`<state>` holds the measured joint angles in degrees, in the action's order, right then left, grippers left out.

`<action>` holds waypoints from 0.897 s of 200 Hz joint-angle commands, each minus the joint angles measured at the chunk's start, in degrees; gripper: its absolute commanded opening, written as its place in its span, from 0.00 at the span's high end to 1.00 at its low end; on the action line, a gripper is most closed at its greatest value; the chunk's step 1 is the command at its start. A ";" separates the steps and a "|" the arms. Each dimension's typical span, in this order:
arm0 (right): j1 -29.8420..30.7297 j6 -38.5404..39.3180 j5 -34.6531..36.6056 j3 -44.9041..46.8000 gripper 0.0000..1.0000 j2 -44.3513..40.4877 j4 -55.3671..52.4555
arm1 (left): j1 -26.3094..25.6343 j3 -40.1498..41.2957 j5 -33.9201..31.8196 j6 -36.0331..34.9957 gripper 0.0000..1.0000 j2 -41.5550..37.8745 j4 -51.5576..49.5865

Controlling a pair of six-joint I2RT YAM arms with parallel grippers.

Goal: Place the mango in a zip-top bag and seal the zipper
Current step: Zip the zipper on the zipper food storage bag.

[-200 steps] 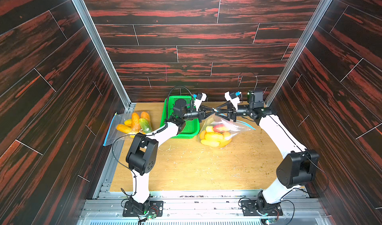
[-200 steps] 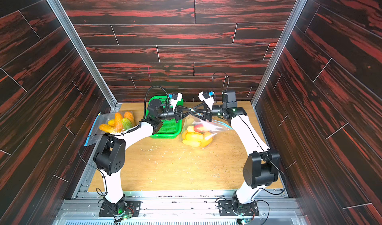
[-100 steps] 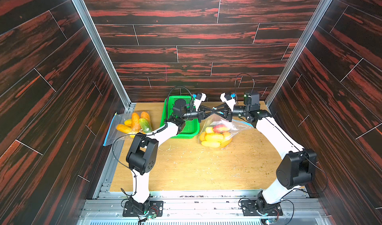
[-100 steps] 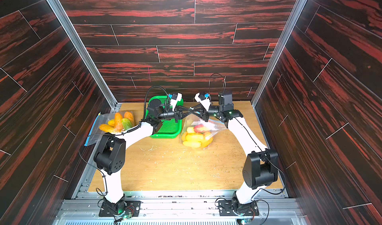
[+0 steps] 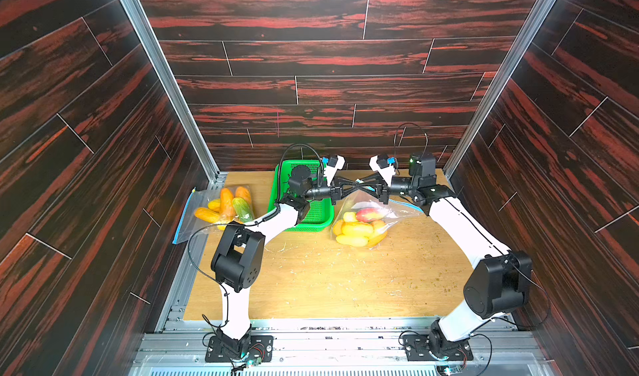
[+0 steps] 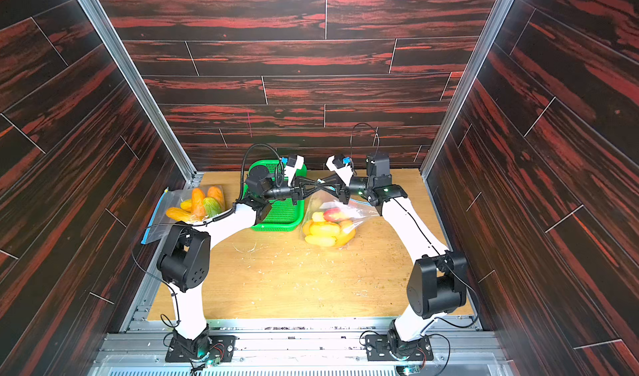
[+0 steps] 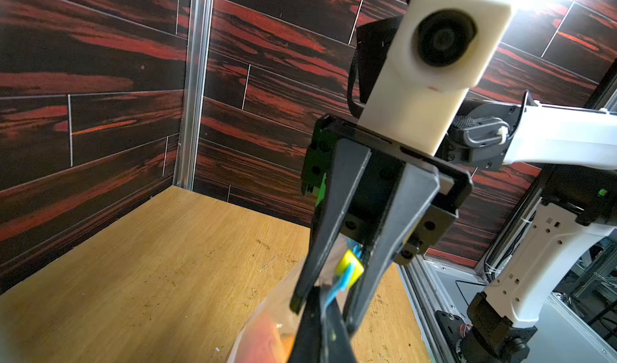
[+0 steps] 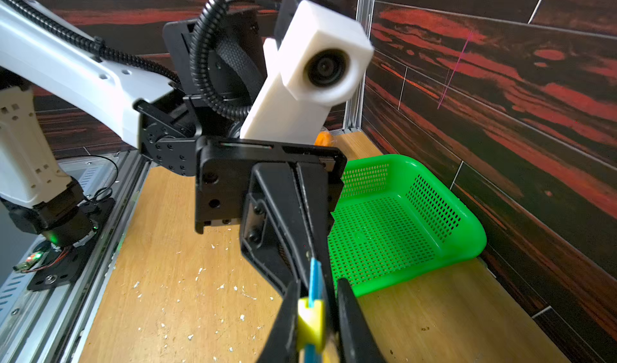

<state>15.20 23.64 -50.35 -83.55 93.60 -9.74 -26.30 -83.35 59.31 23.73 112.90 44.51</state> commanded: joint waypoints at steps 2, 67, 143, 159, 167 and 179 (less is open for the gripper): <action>-0.49 2.57 -1.07 -2.93 1.00 -1.68 -6.25 | 0.25 0.41 -4.91 -2.24 1.00 -3.06 -2.36; -2.45 1.62 -5.79 -9.10 0.77 1.56 -18.01 | 0.86 2.34 -5.20 -0.10 1.00 -4.14 2.06; -0.47 -5.52 0.09 -9.49 0.61 3.40 -8.05 | -0.10 1.27 -2.62 2.62 1.00 -2.33 5.61; -0.18 -5.67 0.64 -8.93 0.65 3.46 -6.24 | -0.14 1.18 -2.62 2.56 1.00 -2.28 5.50; 0.01 -5.71 0.69 -8.56 0.71 3.50 -5.38 | -0.12 1.17 -2.62 2.55 1.00 -2.34 5.50; 0.10 -6.09 0.77 -8.27 0.78 3.35 -4.41 | -0.15 1.21 -2.62 2.45 1.00 -2.32 5.50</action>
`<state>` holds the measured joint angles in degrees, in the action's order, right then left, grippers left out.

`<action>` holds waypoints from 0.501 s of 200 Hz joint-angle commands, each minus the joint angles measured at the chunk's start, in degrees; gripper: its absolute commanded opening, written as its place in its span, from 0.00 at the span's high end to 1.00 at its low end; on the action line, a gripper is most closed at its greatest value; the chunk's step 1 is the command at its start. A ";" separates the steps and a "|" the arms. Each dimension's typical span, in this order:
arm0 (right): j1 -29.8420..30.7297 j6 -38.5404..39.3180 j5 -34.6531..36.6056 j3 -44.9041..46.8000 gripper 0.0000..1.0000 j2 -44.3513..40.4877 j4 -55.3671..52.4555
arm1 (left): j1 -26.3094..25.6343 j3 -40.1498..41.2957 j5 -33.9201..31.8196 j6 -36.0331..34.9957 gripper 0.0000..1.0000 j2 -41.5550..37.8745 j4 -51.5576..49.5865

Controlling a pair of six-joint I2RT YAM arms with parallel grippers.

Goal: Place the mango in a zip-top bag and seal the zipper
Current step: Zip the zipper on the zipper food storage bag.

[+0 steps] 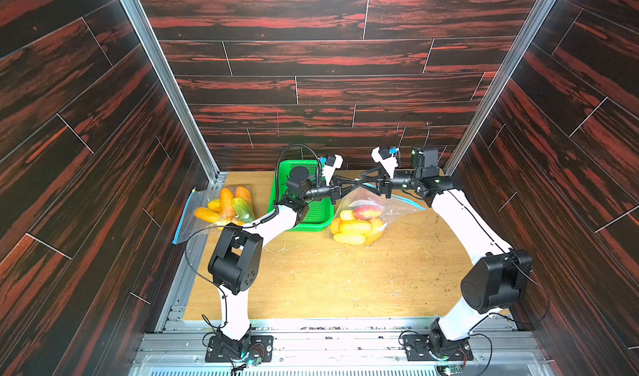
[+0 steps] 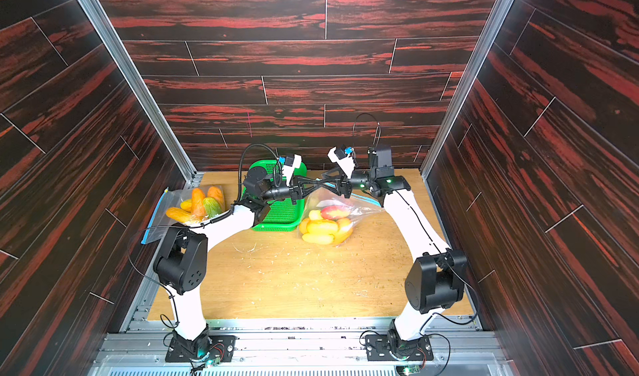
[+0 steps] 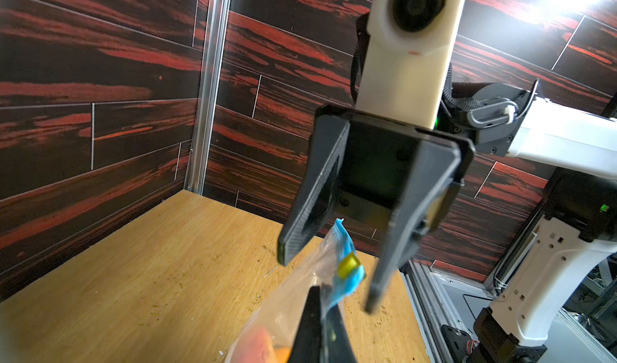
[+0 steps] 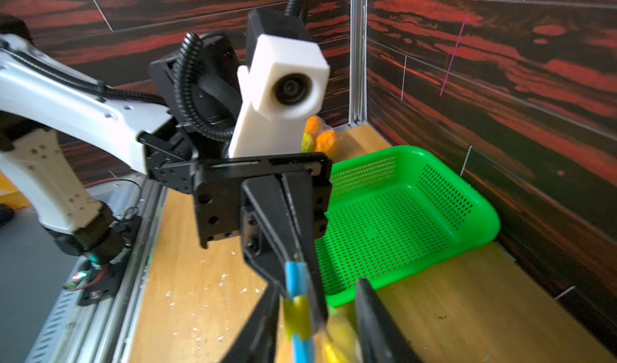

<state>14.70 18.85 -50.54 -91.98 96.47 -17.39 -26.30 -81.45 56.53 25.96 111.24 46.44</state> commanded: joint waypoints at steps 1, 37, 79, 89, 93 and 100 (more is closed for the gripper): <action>0.60 -1.33 0.97 0.24 0.79 0.48 3.37 | -0.15 -0.71 0.16 0.18 1.00 -0.67 3.57; 0.59 -1.97 0.45 2.73 0.95 -1.21 6.90 | -0.14 -0.49 0.07 -0.29 1.00 -0.67 2.97; 0.45 0.35 1.75 3.81 1.00 -2.07 4.63 | -0.06 -0.38 -0.96 -0.30 1.00 -0.94 2.80; 0.18 1.04 1.60 3.99 1.00 -2.37 3.76 | 0.02 -0.28 -1.16 -0.53 1.00 -1.02 2.44; 0.03 1.17 1.59 4.08 1.00 -2.57 3.48 | 0.03 -0.15 -1.32 -0.55 1.00 -1.03 2.35; -0.32 1.27 1.36 4.25 1.00 -2.78 3.08 | 0.18 -0.05 -1.65 -0.34 1.00 -0.98 2.29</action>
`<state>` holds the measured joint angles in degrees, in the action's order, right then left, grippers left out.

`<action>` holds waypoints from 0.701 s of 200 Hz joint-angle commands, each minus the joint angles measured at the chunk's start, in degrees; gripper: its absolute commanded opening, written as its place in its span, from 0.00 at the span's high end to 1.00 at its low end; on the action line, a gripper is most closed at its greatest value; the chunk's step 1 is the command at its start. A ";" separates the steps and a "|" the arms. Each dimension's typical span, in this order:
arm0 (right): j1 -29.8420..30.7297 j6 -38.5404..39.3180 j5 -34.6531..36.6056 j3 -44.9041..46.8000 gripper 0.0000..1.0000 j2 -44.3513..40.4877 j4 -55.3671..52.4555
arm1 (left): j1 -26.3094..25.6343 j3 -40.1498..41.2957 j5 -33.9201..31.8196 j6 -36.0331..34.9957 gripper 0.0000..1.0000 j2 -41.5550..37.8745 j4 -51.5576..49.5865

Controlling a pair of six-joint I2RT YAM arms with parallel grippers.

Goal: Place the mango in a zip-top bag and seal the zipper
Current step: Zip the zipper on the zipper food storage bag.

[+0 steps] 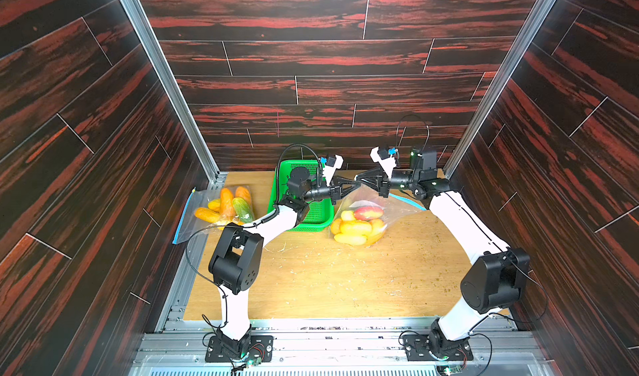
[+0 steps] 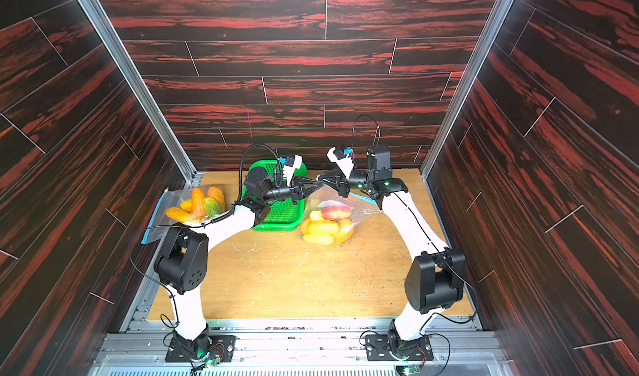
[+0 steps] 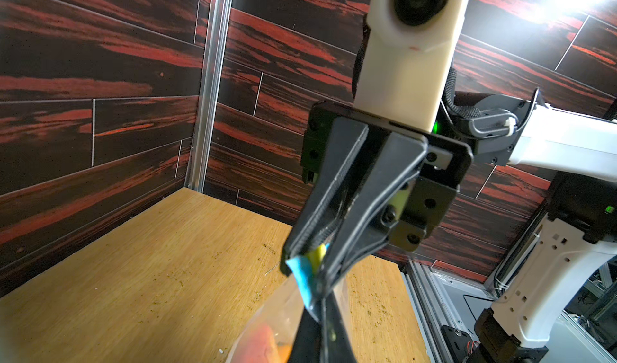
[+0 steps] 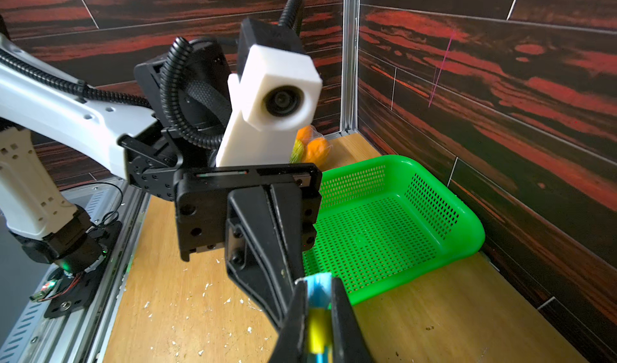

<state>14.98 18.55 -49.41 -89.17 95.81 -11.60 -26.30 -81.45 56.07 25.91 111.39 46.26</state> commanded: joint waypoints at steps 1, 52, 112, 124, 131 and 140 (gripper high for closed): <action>-0.67 1.62 0.16 1.44 1.00 -2.21 -2.85 | 0.19 -0.04 -1.21 -0.27 1.00 -1.16 2.45; -3.97 2.83 -7.39 2.65 0.98 -3.09 -5.70 | 0.99 0.70 -1.98 4.07 1.00 -0.43 7.57; -5.00 3.89 -8.23 3.82 0.92 -2.91 -7.40 | 1.02 0.99 -2.38 5.47 1.00 -0.20 9.44; -5.01 2.73 -9.12 3.82 0.84 -2.76 -6.30 | 0.99 0.58 -1.69 5.54 1.00 0.08 9.55; -5.04 2.07 -9.92 3.50 0.83 -2.49 -5.77 | 0.95 0.21 -1.18 5.64 1.00 0.21 9.64; -5.01 1.04 -10.67 3.22 0.81 -2.17 -4.94 | 0.83 -0.01 -0.50 5.73 1.00 0.30 9.79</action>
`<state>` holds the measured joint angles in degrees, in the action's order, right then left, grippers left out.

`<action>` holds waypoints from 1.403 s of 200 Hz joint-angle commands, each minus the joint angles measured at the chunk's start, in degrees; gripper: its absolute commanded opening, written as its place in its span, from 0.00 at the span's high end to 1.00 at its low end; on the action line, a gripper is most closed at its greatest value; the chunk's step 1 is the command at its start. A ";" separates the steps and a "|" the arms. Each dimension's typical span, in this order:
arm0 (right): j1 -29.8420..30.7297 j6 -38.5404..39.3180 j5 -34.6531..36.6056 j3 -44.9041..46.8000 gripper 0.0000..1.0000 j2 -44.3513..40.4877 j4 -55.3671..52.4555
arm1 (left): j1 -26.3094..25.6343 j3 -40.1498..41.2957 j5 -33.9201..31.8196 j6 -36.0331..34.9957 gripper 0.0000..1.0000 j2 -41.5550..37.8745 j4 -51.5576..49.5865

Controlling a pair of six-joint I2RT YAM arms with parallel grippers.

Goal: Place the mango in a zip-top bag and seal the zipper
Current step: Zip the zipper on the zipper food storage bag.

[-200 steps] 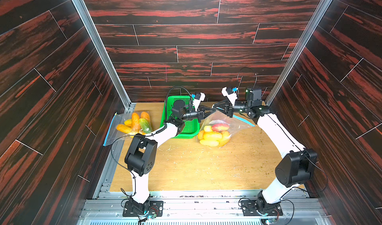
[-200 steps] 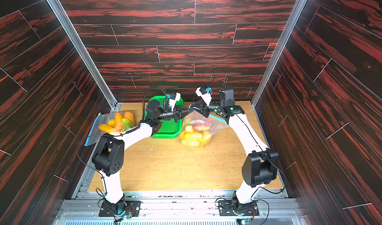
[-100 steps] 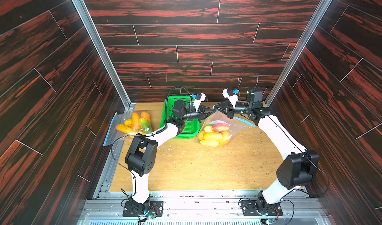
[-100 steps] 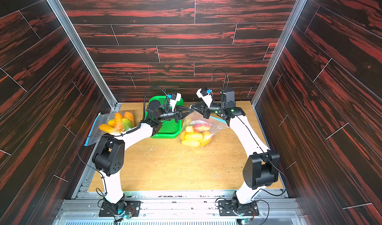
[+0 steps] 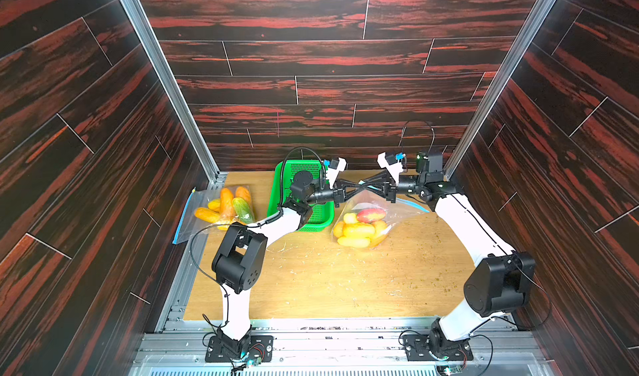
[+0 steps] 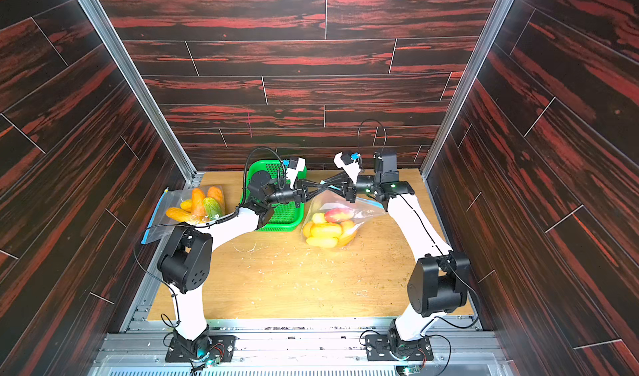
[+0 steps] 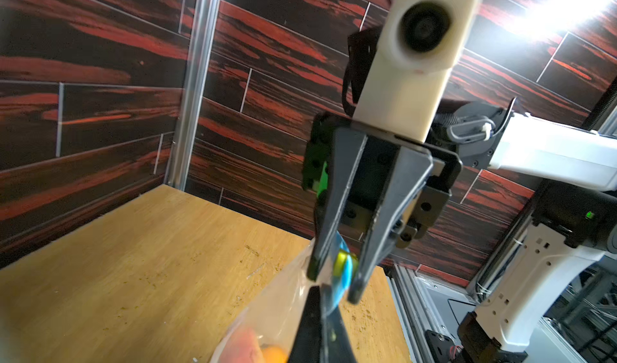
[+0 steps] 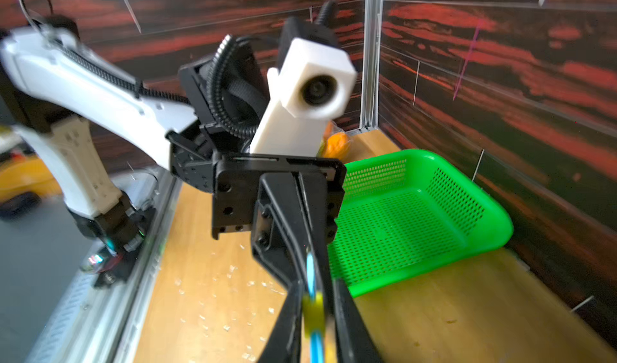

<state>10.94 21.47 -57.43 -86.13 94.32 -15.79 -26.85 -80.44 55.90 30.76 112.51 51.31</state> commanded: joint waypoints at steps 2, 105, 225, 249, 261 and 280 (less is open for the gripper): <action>-0.93 -2.08 -2.68 0.11 0.81 -0.64 -0.62 | 1.32 -1.05 -0.28 0.88 1.00 -0.76 4.76; 1.15 -3.84 -2.00 -5.61 0.61 4.29 0.06 | 0.52 -1.64 2.28 -1.54 1.00 -1.42 2.04; 1.06 -0.29 -0.53 -3.98 1.00 2.88 -2.84 | 0.83 -1.05 0.71 -1.15 1.00 -1.66 1.60; 0.34 0.55 -0.44 -3.09 1.00 2.03 -3.68 | 1.23 -0.68 0.09 -0.47 1.00 -1.85 2.15; 0.10 0.67 -0.02 -2.56 1.00 1.64 -3.81 | 1.44 -0.68 0.13 0.11 1.00 -1.69 2.83; -0.60 1.29 -0.14 -1.75 1.00 1.14 -4.36 | 1.41 -0.50 0.17 0.53 1.00 -1.76 3.49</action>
<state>11.64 21.39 -58.72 -89.67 96.99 -16.84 -26.22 -80.47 56.73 30.44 112.53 50.68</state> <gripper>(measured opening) 0.029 0.044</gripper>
